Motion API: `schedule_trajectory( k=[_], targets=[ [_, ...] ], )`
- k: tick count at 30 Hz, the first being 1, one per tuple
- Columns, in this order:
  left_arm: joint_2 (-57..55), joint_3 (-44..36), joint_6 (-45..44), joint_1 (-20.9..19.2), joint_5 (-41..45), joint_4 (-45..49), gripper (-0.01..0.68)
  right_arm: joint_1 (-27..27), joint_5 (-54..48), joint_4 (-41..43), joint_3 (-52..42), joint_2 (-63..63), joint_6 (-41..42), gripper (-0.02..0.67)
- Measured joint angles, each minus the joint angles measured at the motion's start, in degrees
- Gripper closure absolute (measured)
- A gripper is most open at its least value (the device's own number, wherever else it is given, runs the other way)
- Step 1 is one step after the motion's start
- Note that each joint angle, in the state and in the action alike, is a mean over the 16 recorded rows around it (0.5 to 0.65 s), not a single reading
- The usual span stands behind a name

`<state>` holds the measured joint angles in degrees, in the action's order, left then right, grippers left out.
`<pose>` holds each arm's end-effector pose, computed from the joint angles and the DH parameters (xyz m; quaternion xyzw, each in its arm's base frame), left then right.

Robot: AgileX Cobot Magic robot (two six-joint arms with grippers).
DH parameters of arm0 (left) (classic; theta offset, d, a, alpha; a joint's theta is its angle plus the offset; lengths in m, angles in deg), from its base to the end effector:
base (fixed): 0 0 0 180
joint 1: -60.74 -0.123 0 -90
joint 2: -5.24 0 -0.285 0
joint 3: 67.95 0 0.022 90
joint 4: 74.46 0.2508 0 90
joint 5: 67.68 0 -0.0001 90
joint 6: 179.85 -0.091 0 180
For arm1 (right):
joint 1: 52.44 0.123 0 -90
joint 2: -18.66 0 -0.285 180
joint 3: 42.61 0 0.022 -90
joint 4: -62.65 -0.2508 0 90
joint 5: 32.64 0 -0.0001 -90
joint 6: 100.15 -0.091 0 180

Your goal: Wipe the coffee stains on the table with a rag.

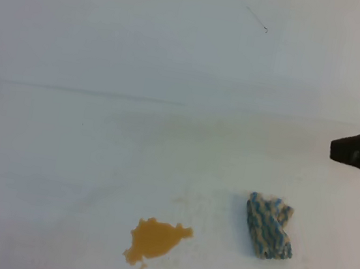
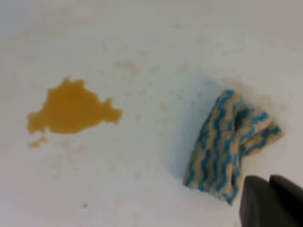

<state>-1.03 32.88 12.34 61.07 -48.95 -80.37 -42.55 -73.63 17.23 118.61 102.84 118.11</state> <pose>0.0531 -0.0033 0.1738 -0.1096 0.7807 -0.1097 0.6053 0.2665 0.0897 0.3155 -0.1764 0.8820 0.2509 0.3578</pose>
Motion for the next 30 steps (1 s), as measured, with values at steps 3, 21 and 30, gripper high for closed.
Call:
schedule_trajectory(
  k=[3,21,30],
  targets=[
    [0.0,0.16,0.0,0.0,-0.06,0.01,0.674,3.67,0.79,10.39,2.1,2.82,-7.83,0.636],
    [0.0,0.32,0.0,0.0,0.0,0.02,0.674,15.31,0.58,40.37,10.73,22.03,-33.07,0.255],
    [0.0,0.32,0.0,0.0,0.0,0.02,0.674,15.31,3.18,40.33,11.0,31.16,-32.85,0.257]
  ],
)
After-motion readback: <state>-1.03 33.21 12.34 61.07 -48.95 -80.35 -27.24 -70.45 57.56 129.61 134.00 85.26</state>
